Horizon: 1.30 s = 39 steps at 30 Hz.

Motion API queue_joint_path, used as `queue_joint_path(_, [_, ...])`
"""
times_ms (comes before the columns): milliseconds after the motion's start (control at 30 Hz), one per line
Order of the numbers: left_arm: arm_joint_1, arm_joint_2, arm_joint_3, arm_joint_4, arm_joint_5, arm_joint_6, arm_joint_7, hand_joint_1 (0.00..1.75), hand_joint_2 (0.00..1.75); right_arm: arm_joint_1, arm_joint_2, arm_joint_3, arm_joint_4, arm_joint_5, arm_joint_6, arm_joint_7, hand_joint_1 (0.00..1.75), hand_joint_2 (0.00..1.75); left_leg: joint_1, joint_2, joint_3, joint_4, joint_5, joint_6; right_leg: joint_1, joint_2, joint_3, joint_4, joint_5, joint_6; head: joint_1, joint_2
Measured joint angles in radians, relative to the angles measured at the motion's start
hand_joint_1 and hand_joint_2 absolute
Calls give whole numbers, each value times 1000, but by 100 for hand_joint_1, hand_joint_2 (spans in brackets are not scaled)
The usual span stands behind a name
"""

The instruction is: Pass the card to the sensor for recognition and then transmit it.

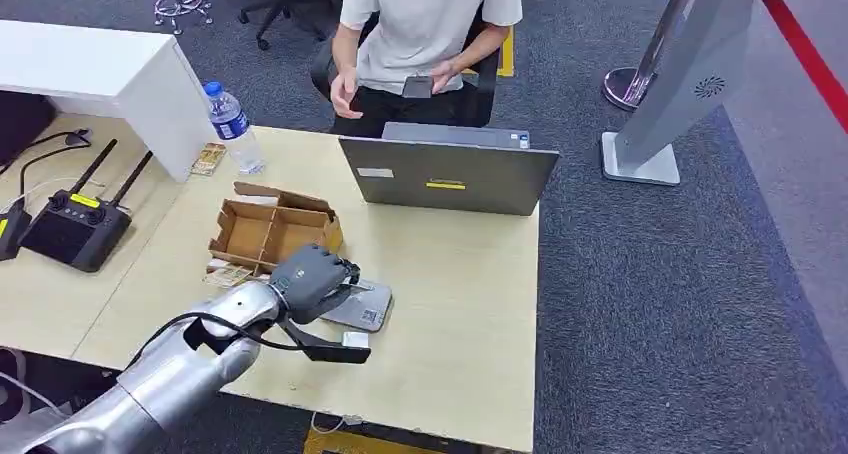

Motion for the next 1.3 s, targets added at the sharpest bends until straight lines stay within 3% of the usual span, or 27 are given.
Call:
queue_joint_path(33, [0, -28, -4, 34, -17, 27, 10, 175, 175, -4, 2, 6, 0, 1, 0, 2, 0, 0, 0, 0, 0, 0, 0, 0, 0, 0, 0, 0, 0, 0, 0, 0])
queue_joint_path(167, [1, -61, -6, 89, -10, 36, 2, 175, 175, -10, 2, 15, 0, 1, 2, 8, 0, 0, 0, 0, 0, 0, 0, 0, 0, 0, 0, 0, 0, 0, 0, 0])
queue_joint_path(233, [-24, -54, -6, 110, 56, -65, -15, 175, 175, -13, 3, 27, 0, 2, 2, 11, 0, 0, 0, -1, 1, -1, 0, 0, 0, -2, 1, 0, 0, 0, 0, 0])
queue_joint_path(267, [-35, -44, -6, 109, 74, -2, -45, 175, 175, -14, 3, 31, 0, -3, 3, 10, 0, 0, 0, 0, 2, 0, 1, -1, 0, -1, 1, 0, 0, 0, 0, 0])
queue_joint_path(300, [-28, -53, 2, 88, 29, 162, -37, 175, 175, -11, 3, 32, 0, -9, 3, 3, 0, 0, 0, -2, 1, 0, 2, 1, 0, -2, 1, 0, 0, 0, 0, 0])
queue_joint_path(333, [-23, -93, 75, -46, -94, 408, 8, 175, 175, -12, 3, 48, 0, -13, 2, 4, 0, 0, 0, -5, -1, 0, 2, 1, 0, -5, 1, 0, 0, 0, 0, 0])
queue_joint_path(400, [-33, -102, 135, -122, -100, 446, 21, 175, 175, -13, 5, 59, 0, -12, 1, 9, 0, 0, 0, -3, -1, 0, 2, 1, 0, -4, 1, 0, 1, 0, 0, 0])
queue_joint_path(533, [-84, -103, 250, -187, -116, 420, 33, 175, 175, -15, 6, 77, 0, -10, 1, 13, 0, 0, 0, -5, -1, 0, 3, 1, 0, -5, 0, 0, 1, 0, 0, 0])
queue_joint_path(700, [-208, -95, 364, -152, -159, 352, 69, 175, 175, -20, 8, 100, 0, -1, 10, 25, 0, 0, 1, -5, -1, 0, 5, -1, 1, -5, 0, 2, 1, -1, 0, 0])
queue_joint_path(800, [-327, -95, 402, -43, -164, 282, 92, 175, 175, -24, 8, 114, 0, -1, 19, 32, 0, 0, 1, -5, -1, 0, 5, -1, 1, -5, -1, 2, 3, -2, 0, 0])
queue_joint_path(867, [-412, -97, 403, 60, -172, 214, 107, 175, 175, -27, 8, 125, 0, -1, 23, 37, 0, 0, 1, -5, -2, 0, 6, -1, 1, -5, -1, 2, 3, -2, 1, 0])
queue_joint_path(1000, [-532, -119, 403, 243, -165, 139, 116, 175, 175, -31, 8, 134, 0, -19, 34, 39, 0, 0, 1, -4, -2, 0, 6, -1, 1, -4, -1, 2, 4, -2, 1, 0])
queue_joint_path(1100, [-587, -138, 403, 350, -150, 125, 105, 175, 175, -32, 8, 134, 0, -42, 39, 26, 0, 0, 1, -4, -2, 0, 6, -1, 1, -4, -2, 2, 4, -2, 0, 0])
queue_joint_path(1300, [-622, -159, 403, 444, -141, 126, 97, 175, 175, -31, 8, 134, 0, -42, 40, 20, 0, 0, 1, -4, -2, 0, 6, -1, 1, -4, -2, 2, 4, -2, 0, 0])
